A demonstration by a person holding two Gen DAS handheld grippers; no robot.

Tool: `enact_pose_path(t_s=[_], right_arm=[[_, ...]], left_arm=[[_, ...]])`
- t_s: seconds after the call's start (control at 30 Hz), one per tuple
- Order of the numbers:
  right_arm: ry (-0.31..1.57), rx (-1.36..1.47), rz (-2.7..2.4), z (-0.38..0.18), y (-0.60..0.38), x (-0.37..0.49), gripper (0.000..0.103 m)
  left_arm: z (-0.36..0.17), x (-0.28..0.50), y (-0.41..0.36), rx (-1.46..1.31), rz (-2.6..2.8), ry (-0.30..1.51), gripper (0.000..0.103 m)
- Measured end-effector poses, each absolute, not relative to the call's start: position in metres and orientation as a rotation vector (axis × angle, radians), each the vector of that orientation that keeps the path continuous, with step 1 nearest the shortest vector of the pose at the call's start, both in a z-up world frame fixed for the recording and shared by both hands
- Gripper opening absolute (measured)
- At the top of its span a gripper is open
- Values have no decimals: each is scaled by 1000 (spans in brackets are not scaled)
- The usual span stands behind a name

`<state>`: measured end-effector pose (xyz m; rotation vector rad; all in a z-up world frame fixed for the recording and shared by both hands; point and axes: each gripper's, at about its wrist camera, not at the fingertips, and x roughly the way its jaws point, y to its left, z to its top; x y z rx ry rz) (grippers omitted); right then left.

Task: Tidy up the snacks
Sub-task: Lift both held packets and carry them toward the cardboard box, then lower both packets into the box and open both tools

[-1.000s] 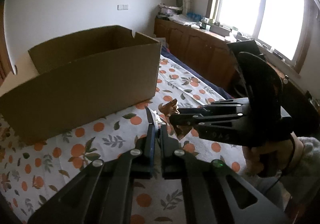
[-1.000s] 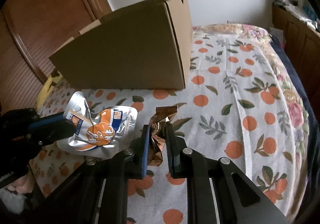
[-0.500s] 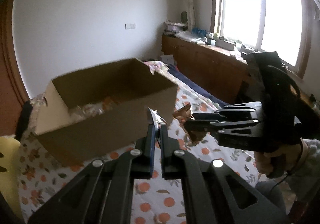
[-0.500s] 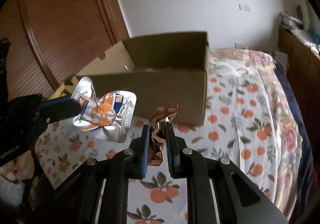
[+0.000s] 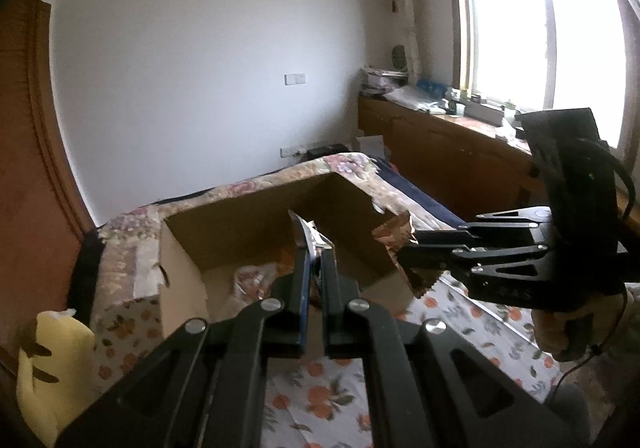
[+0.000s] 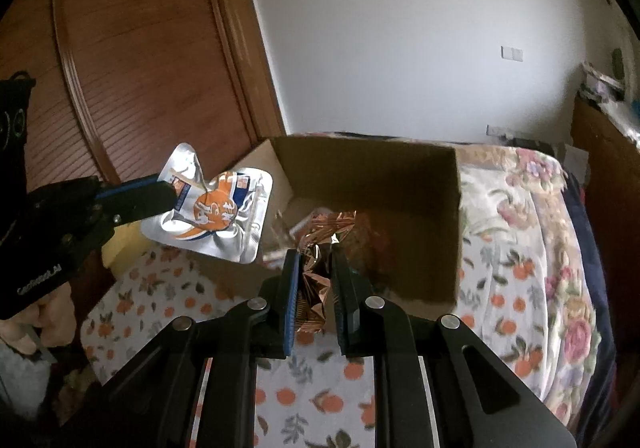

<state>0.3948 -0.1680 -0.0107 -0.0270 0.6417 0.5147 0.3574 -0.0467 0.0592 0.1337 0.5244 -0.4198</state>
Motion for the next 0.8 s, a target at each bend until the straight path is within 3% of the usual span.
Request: enact_pose_path(t_s=[0.57, 0.8], right_arm=[[725, -7, 471, -49, -147, 459, 13], [730, -24, 455, -50, -144, 453, 26]], left_arm=[[3, 432, -22, 69, -338, 622, 2], [5, 417, -20, 59, -312, 596, 13]])
